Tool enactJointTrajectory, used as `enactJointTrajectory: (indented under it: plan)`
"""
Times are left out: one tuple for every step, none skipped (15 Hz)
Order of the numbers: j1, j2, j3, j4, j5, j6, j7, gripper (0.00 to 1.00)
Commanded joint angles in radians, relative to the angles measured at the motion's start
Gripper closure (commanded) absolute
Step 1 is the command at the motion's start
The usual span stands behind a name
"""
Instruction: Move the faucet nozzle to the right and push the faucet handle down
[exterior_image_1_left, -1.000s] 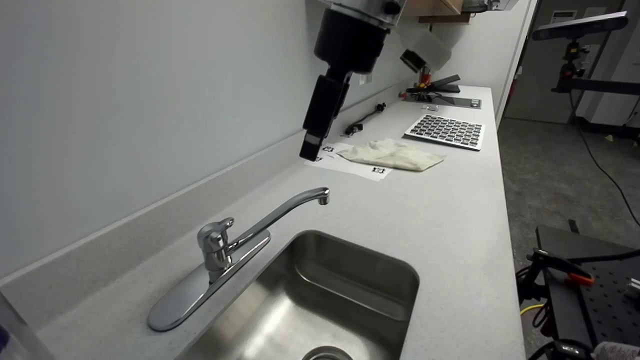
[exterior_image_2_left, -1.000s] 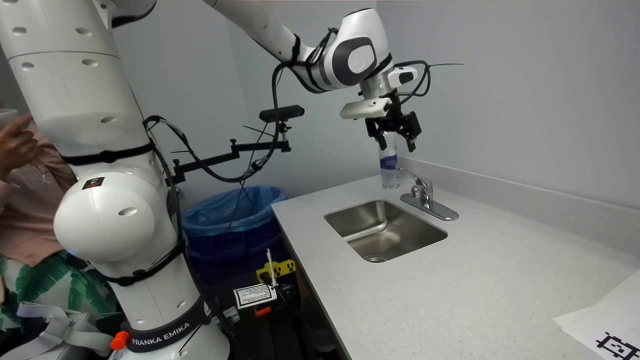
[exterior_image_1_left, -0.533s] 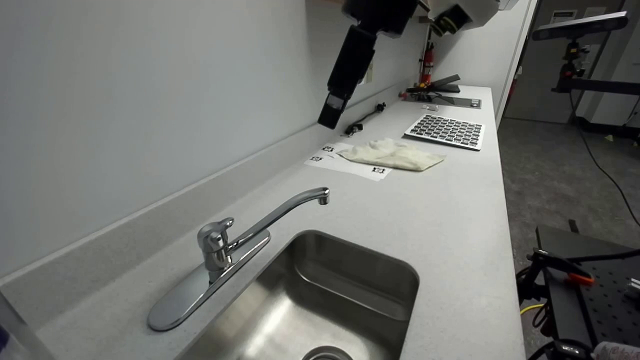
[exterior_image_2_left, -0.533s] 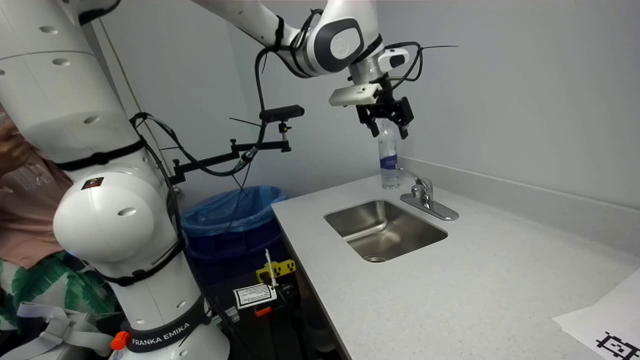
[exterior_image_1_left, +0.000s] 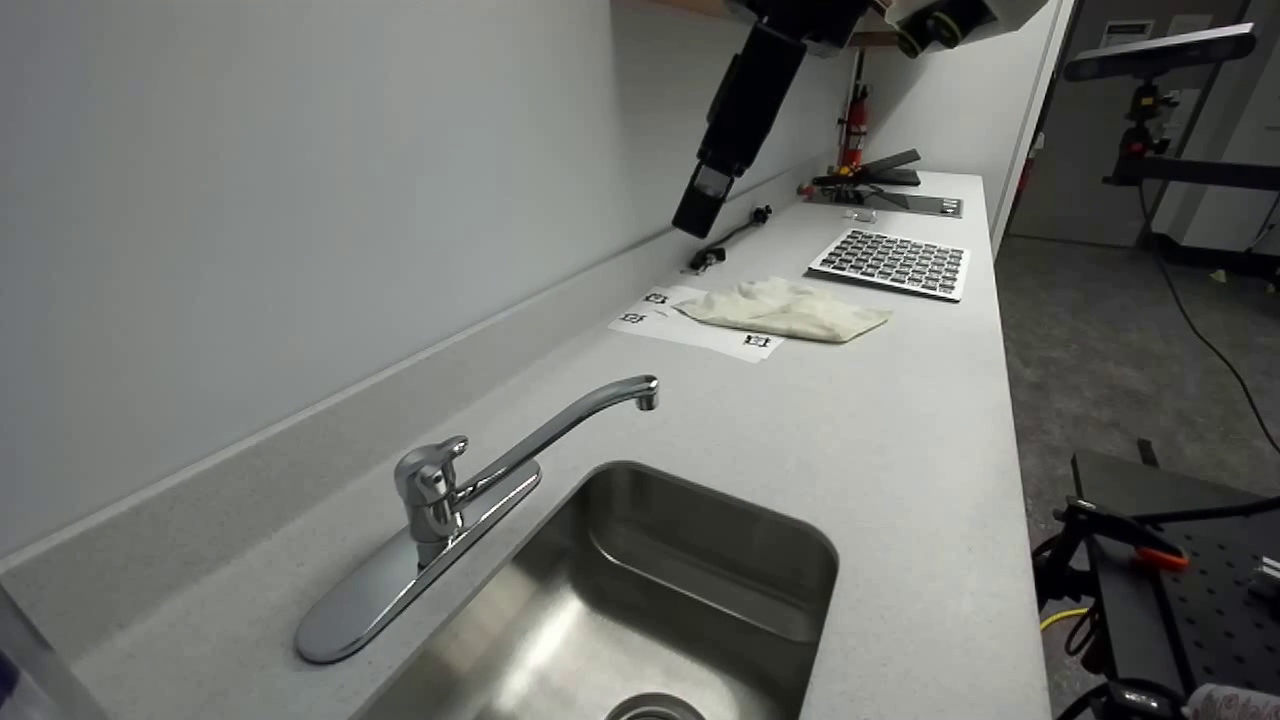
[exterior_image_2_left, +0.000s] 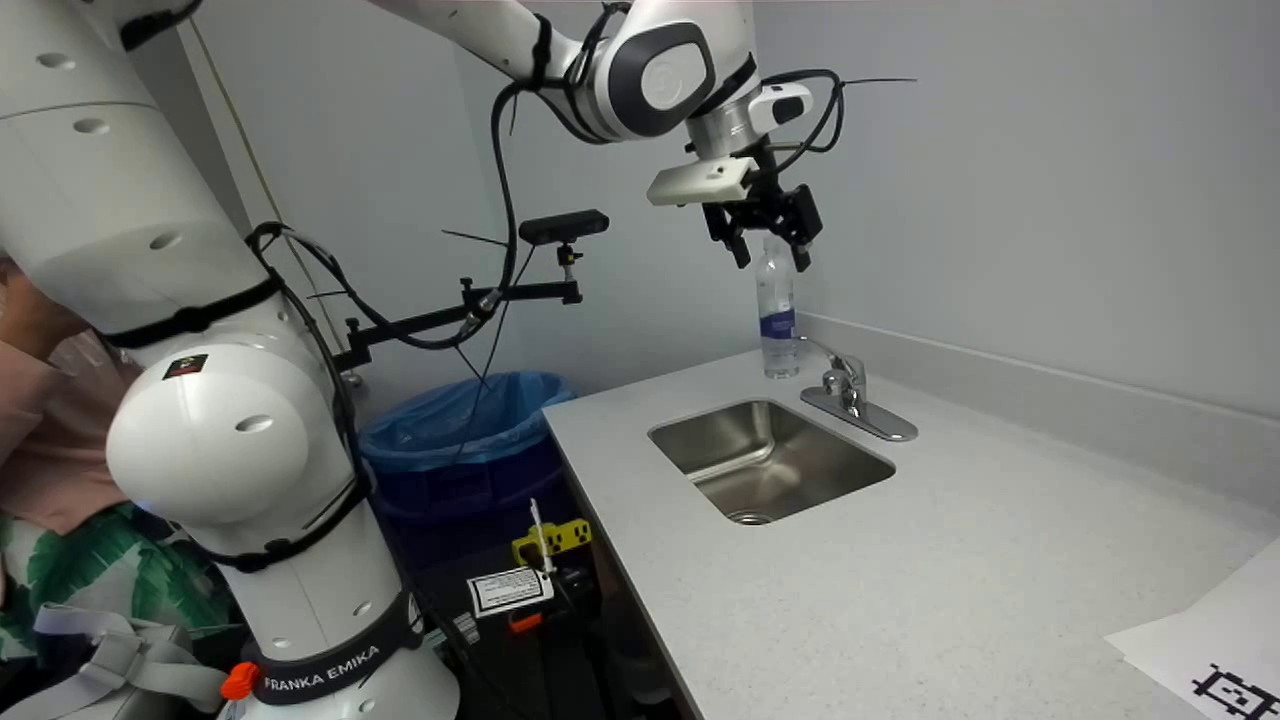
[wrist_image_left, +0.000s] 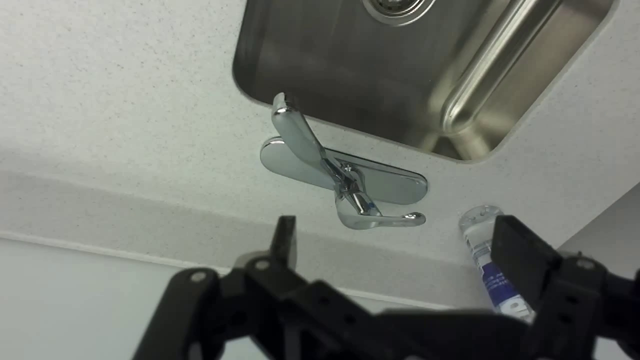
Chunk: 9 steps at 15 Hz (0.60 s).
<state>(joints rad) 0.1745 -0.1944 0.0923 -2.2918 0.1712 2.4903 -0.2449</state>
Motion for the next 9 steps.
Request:
enactJointTrajectory:
  plan:
    - [0.007, 0.010, -0.007, -0.008, 0.013, 0.004, -0.044, 0.00]
    - [0.007, 0.014, -0.007, -0.009, 0.013, 0.004, -0.048, 0.00]
    - [0.006, 0.022, -0.007, -0.008, 0.014, 0.003, -0.053, 0.00]
    - [0.006, 0.029, -0.008, -0.008, 0.017, 0.006, -0.060, 0.00]
    - [0.005, 0.038, -0.008, -0.007, 0.017, 0.012, -0.065, 0.00]
    - [0.004, 0.054, -0.007, 0.000, 0.016, 0.022, -0.072, 0.00]
    - [0.003, 0.066, -0.006, 0.005, 0.012, 0.032, -0.075, 0.00]
    - [0.003, 0.081, -0.003, 0.013, 0.009, 0.046, -0.082, 0.00]
    - [0.003, 0.096, -0.001, 0.020, 0.008, 0.061, -0.091, 0.00]
